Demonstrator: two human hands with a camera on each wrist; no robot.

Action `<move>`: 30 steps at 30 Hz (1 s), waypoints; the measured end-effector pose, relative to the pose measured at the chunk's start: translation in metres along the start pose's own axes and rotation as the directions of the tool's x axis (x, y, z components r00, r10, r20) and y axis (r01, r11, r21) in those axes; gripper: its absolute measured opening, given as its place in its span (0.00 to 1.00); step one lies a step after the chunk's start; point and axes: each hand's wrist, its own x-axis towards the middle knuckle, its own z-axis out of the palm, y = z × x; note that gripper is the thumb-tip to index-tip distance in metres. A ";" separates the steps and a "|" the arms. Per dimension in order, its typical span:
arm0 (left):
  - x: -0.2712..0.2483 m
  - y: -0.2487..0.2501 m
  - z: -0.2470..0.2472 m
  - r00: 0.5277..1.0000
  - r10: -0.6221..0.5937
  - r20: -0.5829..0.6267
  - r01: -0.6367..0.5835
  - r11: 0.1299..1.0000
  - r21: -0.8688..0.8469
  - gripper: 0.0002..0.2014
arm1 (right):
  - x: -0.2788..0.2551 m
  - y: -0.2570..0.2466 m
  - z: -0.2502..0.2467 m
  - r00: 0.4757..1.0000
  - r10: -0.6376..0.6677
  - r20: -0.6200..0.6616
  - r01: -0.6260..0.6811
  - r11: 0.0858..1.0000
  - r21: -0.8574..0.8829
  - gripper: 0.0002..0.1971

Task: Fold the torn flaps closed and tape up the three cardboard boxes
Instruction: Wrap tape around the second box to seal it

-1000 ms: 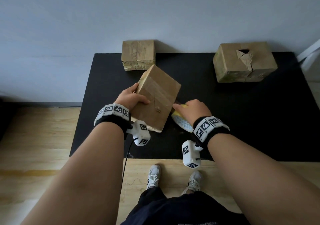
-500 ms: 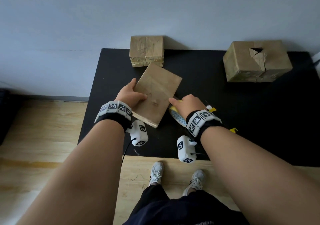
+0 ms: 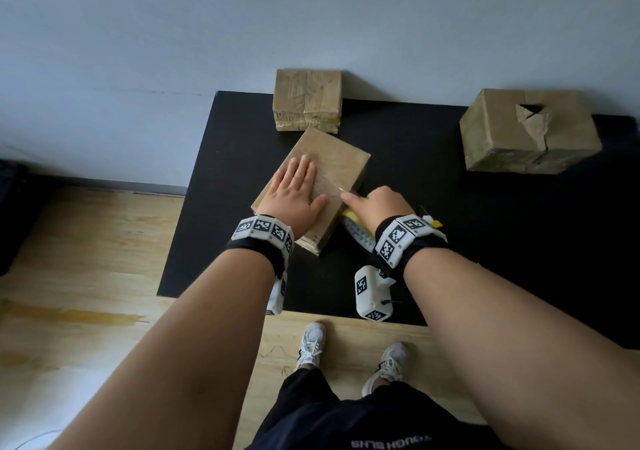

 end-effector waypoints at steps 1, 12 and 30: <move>-0.001 0.000 -0.001 1.000 -0.003 0.006 0.003 1.000 0.009 0.34 | -0.001 -0.001 -0.002 1.000 0.005 0.004 -0.005 1.000 -0.004 0.29; -0.012 0.006 0.001 0.989 0.138 0.048 -0.139 0.990 0.020 0.29 | -0.003 0.004 -0.005 0.999 0.023 0.039 -0.023 1.000 -0.009 0.30; -0.010 0.014 -0.006 0.990 0.116 0.083 -0.126 0.983 0.131 0.36 | -0.007 0.010 -0.004 0.994 0.006 0.107 -0.012 0.998 0.055 0.31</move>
